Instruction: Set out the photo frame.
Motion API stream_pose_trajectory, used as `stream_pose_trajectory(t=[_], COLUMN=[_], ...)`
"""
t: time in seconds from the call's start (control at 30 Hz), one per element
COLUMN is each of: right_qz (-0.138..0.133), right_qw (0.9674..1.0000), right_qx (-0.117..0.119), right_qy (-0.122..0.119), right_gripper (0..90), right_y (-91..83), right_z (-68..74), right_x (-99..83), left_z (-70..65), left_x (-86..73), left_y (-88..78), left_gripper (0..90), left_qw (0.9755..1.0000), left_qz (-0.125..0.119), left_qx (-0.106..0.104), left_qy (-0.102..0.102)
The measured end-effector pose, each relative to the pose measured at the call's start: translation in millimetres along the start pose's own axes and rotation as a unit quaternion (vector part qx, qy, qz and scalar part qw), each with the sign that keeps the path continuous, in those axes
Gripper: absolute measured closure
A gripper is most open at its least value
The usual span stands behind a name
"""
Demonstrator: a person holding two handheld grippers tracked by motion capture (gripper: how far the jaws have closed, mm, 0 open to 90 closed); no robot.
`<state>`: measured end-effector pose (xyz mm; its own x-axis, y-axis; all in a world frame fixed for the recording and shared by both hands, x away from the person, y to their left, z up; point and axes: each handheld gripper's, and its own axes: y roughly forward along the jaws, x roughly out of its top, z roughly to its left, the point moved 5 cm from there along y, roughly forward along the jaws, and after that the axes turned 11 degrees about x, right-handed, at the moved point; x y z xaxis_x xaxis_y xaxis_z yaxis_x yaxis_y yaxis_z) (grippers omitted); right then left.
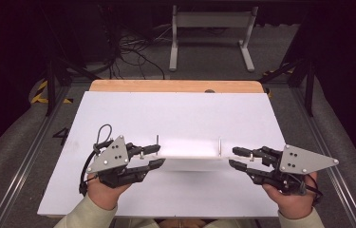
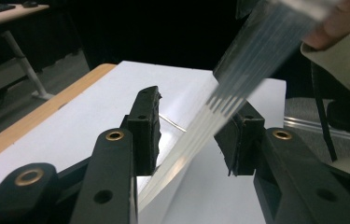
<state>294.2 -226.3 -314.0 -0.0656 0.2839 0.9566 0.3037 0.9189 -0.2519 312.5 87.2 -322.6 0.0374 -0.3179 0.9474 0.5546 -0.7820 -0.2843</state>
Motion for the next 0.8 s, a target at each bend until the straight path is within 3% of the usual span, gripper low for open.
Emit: stream_pose_trajectory(t=[0.3, 0.33, 0.37, 0.6, 0.8], right_qz=[-0.058, -0.063, -0.067, -0.079, -0.083], right_qw=[0.9979, 0.9974, 0.9969, 0.9957, 0.9943], right_qx=[-0.031, -0.035, -0.041, -0.048, -0.067], right_qy=[-0.002, -0.005, -0.007, -0.006, -0.005], right_gripper=[62.3, 62.1, 61.7, 60.8, 58.7], right_y=[4.8, 5.7, 7.0, 9.2, 15.0], right_z=[-18.4, -20.4, -22.9, -32.0, -43.9], right_x=[1.9, 2.1, 2.7, 3.4, 2.4], left_z=[17.1, 18.7, 23.8, 35.2, 42.2], left_x=[5.0, 4.8, 3.4, -8.3, -23.8], left_y=[11.5, 12.5, 15.4, 17.0, 9.4], left_gripper=[57.2, 55.0, 44.6, 27.1, 23.8], left_qw=[0.9989, 0.9984, 0.9971, 0.9954, 0.9942], left_qz=[-0.038, -0.042, -0.048, -0.038, -0.01], left_qx=[0.022, 0.031, 0.054, 0.078, 0.098], left_qy=[-0.019, -0.021, -0.027, -0.041, -0.043])
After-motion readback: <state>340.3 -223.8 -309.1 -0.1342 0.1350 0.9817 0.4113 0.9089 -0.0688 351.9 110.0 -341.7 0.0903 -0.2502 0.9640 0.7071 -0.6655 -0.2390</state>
